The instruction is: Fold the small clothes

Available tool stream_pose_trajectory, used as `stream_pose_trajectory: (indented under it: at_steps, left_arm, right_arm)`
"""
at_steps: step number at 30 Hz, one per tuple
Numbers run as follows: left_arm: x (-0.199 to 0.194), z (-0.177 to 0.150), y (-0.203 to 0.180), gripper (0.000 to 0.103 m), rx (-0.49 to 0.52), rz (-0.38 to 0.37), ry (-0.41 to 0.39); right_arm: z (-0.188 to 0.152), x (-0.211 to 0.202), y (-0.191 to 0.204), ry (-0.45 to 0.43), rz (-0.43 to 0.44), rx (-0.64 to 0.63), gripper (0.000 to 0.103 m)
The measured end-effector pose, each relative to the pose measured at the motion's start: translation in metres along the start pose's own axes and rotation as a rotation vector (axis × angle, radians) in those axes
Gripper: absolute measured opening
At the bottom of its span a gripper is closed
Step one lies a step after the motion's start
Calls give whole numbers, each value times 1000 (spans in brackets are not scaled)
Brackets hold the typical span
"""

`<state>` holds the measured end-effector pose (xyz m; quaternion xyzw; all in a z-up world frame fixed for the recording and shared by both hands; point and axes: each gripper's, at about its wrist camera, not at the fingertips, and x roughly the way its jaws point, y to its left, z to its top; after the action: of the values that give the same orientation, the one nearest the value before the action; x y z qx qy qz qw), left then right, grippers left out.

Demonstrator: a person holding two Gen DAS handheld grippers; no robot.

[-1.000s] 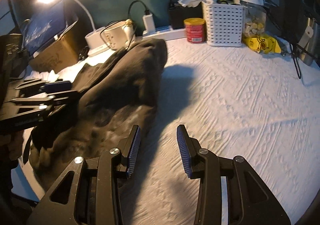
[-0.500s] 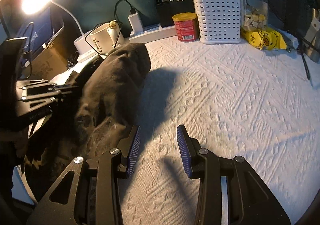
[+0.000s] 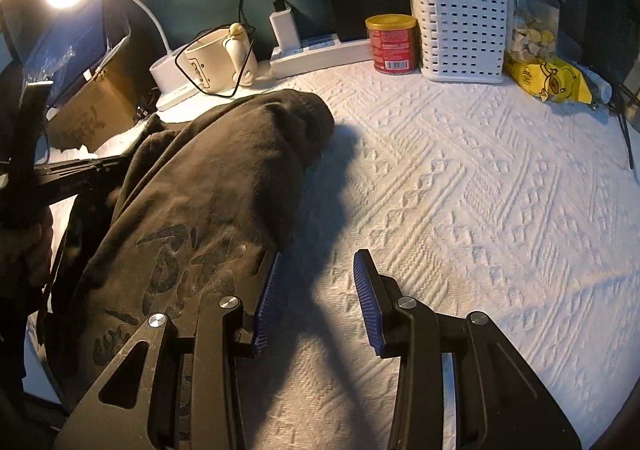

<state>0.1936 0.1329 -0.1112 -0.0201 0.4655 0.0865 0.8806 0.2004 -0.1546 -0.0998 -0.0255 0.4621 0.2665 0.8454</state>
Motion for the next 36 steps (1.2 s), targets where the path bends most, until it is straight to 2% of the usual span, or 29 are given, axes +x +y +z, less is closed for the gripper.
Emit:
stream_pose_trajectory:
  at_steps: [2,8,10,11,12,18,22,29,33,36]
  left_arm:
    - [-5,0,1,9,-12,-10,-7]
    - [-34,4,10,11,-53,54,-85]
    - [-45,5,10,27,-51,33,-116]
    - [-51,4,6,40,-38,7,-129]
    - [-55,3,-1,46,-18,-20,-142]
    - [-62,8,-44,46,105,-137,-147]
    - [-51,10,-65,46,169,-171,-121]
    - [-20,10,-68,46,159,-207,-18]
    - [-14,12,-68,46,168,-229,-3]
    - [-8,13,-68,46,183,-219,12]
  right_arm:
    - [0,-1,1,0,-6,2,40]
    - [0,-1,2,0,-8,3,40]
    - [-1,-1,2,0,-9,3,40]
    - [-1,-1,2,0,-8,3,40]
    - [-1,-1,2,0,-8,2,40]
    - [-1,-1,2,0,-9,4,40]
    - [-2,-2,0,0,-13,9,40]
    - [2,3,-8,7,-25,26,40]
    - [14,2,-16,-12,-32,43,40]
    - [25,4,-23,-26,-36,60,40]
